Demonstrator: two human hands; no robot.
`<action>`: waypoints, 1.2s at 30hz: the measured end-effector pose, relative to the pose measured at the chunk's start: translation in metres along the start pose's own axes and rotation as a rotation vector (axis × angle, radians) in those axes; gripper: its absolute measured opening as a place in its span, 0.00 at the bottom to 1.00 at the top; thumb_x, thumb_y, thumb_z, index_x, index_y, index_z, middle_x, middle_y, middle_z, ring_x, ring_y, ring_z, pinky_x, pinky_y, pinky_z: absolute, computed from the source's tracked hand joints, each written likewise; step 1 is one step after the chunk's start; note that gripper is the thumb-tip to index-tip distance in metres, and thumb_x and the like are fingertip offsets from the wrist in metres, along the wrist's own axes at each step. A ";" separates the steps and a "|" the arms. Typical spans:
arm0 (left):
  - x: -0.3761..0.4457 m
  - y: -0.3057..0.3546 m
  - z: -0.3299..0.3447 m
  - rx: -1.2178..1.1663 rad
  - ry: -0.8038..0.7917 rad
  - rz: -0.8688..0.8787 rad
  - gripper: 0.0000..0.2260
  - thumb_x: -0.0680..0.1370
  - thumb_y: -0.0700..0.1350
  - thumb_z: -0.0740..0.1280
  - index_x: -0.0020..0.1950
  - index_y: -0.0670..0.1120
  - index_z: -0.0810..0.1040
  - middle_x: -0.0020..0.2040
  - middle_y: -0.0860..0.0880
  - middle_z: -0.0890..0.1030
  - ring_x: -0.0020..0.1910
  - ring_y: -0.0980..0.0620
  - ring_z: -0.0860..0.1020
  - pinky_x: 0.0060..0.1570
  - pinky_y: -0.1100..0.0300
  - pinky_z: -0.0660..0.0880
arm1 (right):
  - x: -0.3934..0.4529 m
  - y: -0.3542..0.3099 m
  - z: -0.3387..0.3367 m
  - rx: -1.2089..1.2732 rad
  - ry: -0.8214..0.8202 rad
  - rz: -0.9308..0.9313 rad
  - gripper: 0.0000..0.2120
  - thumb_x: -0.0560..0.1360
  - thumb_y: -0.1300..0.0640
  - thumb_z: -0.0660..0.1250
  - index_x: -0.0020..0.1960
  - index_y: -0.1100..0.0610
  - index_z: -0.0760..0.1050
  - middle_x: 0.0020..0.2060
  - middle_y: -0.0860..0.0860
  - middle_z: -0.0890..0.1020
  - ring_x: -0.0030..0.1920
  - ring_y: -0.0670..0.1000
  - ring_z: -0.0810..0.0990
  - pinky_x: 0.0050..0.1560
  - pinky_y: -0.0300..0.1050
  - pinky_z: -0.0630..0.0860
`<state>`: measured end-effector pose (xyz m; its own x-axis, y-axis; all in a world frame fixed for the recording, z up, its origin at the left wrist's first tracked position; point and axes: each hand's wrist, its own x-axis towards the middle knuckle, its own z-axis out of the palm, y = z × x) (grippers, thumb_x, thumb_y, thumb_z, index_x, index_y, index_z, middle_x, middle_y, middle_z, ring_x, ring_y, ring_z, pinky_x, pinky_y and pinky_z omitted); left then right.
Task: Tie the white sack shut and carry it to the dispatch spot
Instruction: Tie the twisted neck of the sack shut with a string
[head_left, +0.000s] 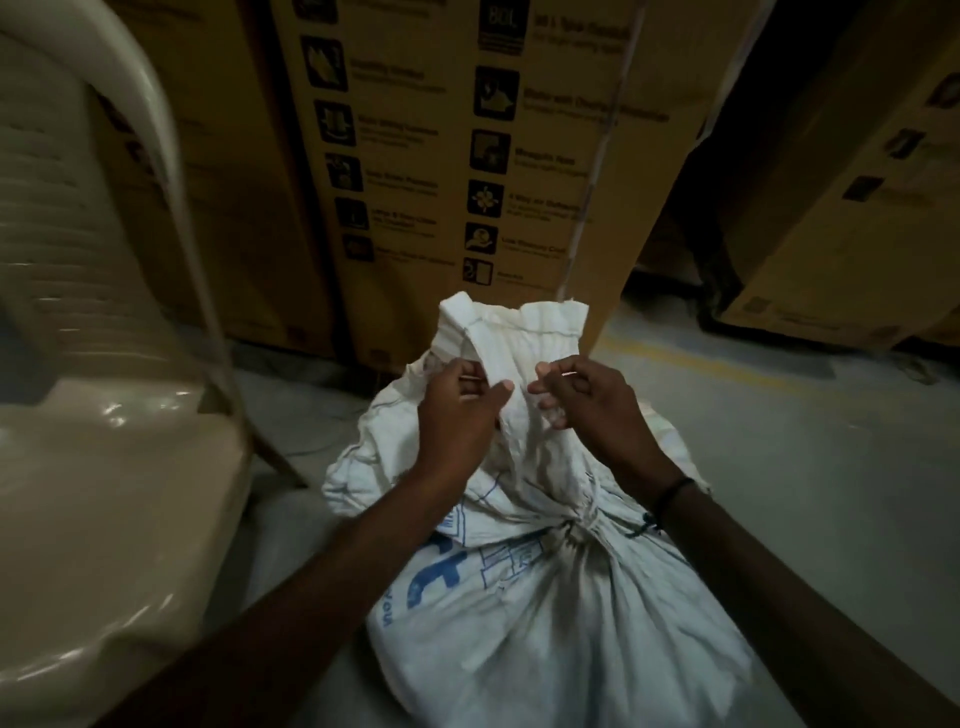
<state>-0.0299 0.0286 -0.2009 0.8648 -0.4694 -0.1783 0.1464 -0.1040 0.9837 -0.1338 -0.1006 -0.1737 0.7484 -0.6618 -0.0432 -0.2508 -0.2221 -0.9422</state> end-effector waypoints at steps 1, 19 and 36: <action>-0.007 0.005 0.000 0.022 -0.006 -0.009 0.18 0.66 0.57 0.76 0.51 0.48 0.82 0.47 0.46 0.87 0.50 0.44 0.86 0.54 0.38 0.84 | -0.003 -0.012 0.000 0.021 -0.017 0.044 0.16 0.82 0.46 0.69 0.52 0.59 0.83 0.46 0.52 0.90 0.43 0.46 0.86 0.42 0.41 0.80; -0.101 0.079 -0.023 0.472 0.034 0.090 0.20 0.72 0.35 0.76 0.62 0.40 0.76 0.56 0.40 0.82 0.57 0.42 0.81 0.63 0.46 0.78 | -0.079 -0.079 -0.084 -0.237 -0.132 0.307 0.12 0.78 0.46 0.75 0.52 0.55 0.86 0.41 0.55 0.86 0.40 0.46 0.82 0.49 0.55 0.81; -0.088 0.114 -0.027 0.822 -0.747 0.484 0.10 0.78 0.50 0.68 0.51 0.47 0.87 0.58 0.48 0.87 0.56 0.47 0.84 0.62 0.50 0.73 | -0.043 -0.170 -0.076 -0.355 -0.022 -0.122 0.11 0.73 0.71 0.63 0.52 0.65 0.81 0.49 0.58 0.83 0.43 0.56 0.83 0.42 0.40 0.78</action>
<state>-0.0757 0.0817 -0.0721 0.2154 -0.9760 -0.0310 -0.6988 -0.1762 0.6933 -0.1702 -0.0885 0.0140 0.7977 -0.6008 0.0518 -0.3531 -0.5351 -0.7675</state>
